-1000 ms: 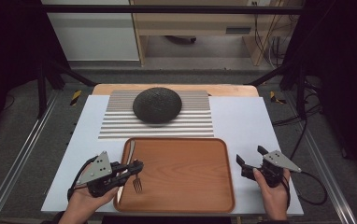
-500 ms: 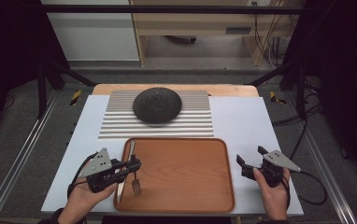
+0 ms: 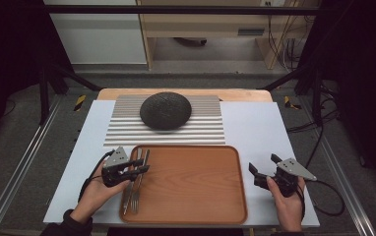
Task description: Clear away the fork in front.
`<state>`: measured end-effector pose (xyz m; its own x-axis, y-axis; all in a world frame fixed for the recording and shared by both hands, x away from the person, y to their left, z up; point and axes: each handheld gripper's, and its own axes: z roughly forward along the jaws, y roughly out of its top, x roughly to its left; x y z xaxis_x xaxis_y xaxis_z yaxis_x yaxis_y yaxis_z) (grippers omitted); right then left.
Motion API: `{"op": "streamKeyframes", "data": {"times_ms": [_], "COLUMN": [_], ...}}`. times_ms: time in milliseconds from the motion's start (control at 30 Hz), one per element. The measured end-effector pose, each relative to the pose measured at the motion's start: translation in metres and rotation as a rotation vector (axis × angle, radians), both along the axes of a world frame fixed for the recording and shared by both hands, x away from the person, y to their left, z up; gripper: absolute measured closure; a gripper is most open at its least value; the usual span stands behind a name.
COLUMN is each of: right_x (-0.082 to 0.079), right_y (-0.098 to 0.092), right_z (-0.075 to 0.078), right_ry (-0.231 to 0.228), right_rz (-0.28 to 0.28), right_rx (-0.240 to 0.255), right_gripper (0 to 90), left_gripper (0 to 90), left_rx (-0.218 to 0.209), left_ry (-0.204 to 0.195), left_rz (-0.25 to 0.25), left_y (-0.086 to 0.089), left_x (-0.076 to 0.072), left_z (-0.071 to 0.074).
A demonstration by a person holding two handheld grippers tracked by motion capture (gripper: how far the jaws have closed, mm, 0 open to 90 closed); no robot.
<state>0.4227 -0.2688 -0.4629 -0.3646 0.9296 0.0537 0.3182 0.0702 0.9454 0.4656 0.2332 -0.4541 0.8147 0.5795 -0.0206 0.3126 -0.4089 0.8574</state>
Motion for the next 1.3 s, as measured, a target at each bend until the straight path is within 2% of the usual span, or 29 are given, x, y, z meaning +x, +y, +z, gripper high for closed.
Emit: {"op": "streamKeyframes", "data": {"times_ms": [67,200,300,467,567,667,833,1033,1167,1300], "right_x": [0.0,0.0,0.0,0.0,0.0,0.0,0.0,0.0,-0.001,-0.001], "right_y": [0.0,0.001,0.0,0.001,0.001,0.001,0.001,0.002,0.002,0.002], "right_z": [0.0,0.0,0.0,0.0,0.0,0.0,0.0,0.0,0.001,0.001], "right_ry": [0.001,-0.001,-0.001,0.0,-0.001,-0.001,-0.001,-0.017,-0.02,-0.019], "right_rz": [0.003,0.005,0.005,0.009,0.01,0.008,0.008,0.011,0.013,0.013], "right_rx": [-0.001,0.0,0.0,-0.001,-0.003,-0.004,-0.005,-0.002,-0.001,0.0], "right_gripper": [9.5,9.5,9.5,9.3,9.2,9.2,8.9,6.7,6.5,6.6], "left_gripper": [73.2,65.1,62.0,54.0,53.6,57.7,77.3,88.6,90.0,90.0], "left_rx": [-0.023,-0.003,0.006,-0.004,-0.003,0.005,0.032,0.089,0.136,0.189], "left_ry": [0.01,0.003,-0.02,-0.033,-0.039,-0.046,-0.059,-0.019,0.003,0.005], "left_rz": [0.011,0.053,0.075,0.084,0.081,0.067,0.021,-0.018,-0.026,-0.022], "left_y": [0.001,0.003,0.005,0.007,0.005,0.0,-0.015,-0.031,-0.04,-0.043], "left_x": [0.0,0.001,0.0,-0.002,-0.002,-0.002,0.0,0.012,0.016,0.016], "left_z": [0.0,-0.003,-0.003,-0.004,-0.004,-0.003,-0.002,-0.006,-0.009,-0.014]}}
